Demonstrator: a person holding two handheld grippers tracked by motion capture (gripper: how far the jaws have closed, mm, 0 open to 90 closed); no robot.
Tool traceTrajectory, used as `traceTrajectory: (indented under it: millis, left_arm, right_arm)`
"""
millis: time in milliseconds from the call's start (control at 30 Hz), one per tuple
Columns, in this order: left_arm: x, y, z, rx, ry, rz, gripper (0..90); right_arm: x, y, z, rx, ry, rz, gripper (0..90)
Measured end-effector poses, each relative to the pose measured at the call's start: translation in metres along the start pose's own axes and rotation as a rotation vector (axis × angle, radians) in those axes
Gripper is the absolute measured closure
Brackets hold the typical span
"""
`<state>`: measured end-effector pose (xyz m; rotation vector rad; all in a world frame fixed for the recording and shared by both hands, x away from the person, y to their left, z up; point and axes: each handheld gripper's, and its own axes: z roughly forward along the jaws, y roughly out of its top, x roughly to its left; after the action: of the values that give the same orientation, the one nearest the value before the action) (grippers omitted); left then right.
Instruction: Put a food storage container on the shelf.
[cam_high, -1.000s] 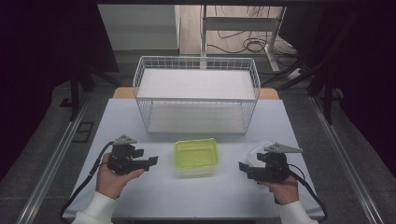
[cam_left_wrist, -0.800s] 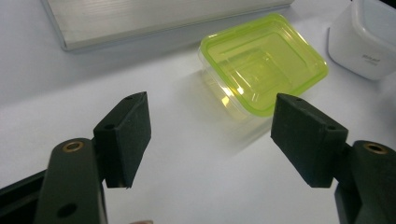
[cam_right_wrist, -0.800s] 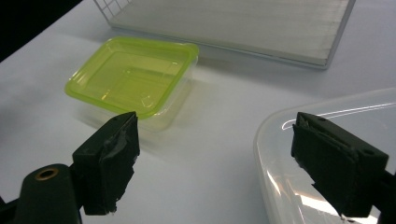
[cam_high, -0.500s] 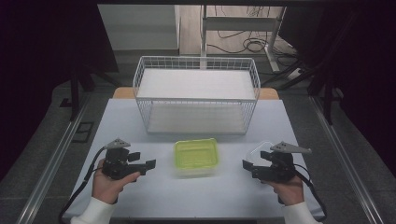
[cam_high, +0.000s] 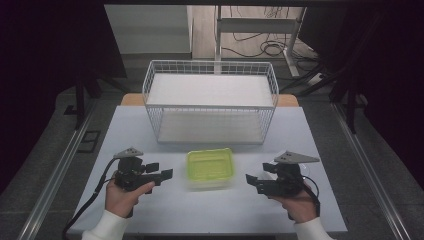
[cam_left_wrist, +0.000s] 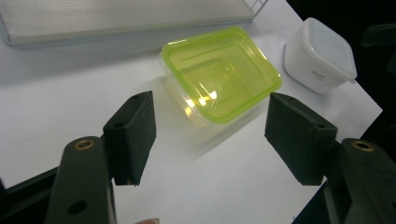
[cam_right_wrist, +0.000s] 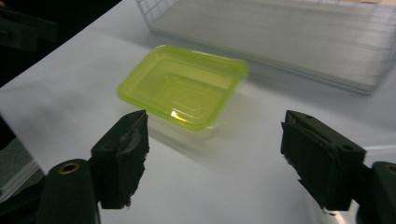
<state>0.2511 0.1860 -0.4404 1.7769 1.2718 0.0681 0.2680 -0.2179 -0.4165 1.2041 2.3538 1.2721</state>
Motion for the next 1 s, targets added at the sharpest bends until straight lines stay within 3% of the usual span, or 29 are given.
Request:
traceTrajectory:
  millis: [100,233,267,467,567,833,867,1000]
  left_arm:
    - [0.004,0.003,0.004,0.007,-0.011,-0.032,34.3]
    - [0.008,0.006,0.013,0.02,-0.04,-0.073,35.0]
    - [0.011,0.008,0.021,0.033,-0.044,-0.096,35.1]
    - [0.018,0.009,0.038,0.057,-0.037,-0.127,35.7]
    - [0.023,0.011,0.05,0.063,-0.061,-0.163,37.5]
    - [0.035,0.013,0.07,0.088,-0.095,-0.227,39.7]
    - [0.037,0.013,0.074,0.091,-0.115,-0.243,40.6]
    - [0.039,0.013,0.079,0.098,-0.115,-0.252,41.2]
  right_arm:
    - [0.009,0.006,0.017,0.024,0.025,-0.009,30.1]
    - [0.009,0.012,0.03,0.045,0.032,0.003,33.1]
    - [0.005,0.016,0.038,0.054,0.037,0.024,34.6]
    - [-0.007,0.022,0.053,0.069,0.034,0.084,38.2]
    - [-0.017,0.025,0.065,0.095,0.051,0.135,41.3]
    - [-0.029,0.028,0.085,0.146,0.054,0.187,44.3]
    - [-0.032,0.028,0.091,0.164,0.052,0.202,45.1]
    - [-0.035,0.026,0.101,0.194,0.06,0.216,45.8]
